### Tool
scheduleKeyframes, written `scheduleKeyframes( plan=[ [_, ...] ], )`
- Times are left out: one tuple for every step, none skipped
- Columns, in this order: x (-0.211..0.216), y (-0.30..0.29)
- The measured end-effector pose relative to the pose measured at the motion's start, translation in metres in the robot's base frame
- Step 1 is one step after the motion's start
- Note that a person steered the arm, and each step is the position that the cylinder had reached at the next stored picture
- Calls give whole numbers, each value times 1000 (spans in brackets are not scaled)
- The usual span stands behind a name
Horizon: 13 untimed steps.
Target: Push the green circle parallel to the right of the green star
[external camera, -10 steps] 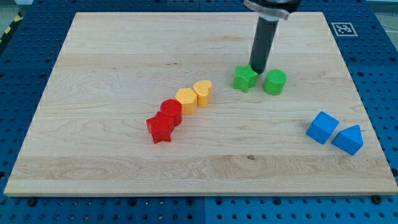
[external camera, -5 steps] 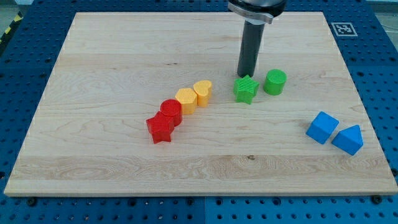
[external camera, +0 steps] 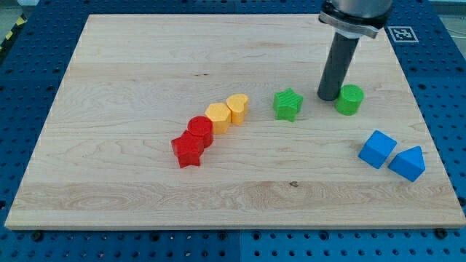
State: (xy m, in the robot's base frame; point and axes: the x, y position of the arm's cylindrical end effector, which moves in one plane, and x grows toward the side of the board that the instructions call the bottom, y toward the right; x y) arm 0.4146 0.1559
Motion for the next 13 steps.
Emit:
scheduleKeyframes(
  plan=[
    [10,-10],
    [23,-35],
    [30,-62],
    [30,-72],
    [15,-62],
    [-18,-43],
    [-39,-10],
    [-37,33],
    [-12,43],
    [17,37],
    [18,34],
    [2,76],
    [7,121]
  ],
)
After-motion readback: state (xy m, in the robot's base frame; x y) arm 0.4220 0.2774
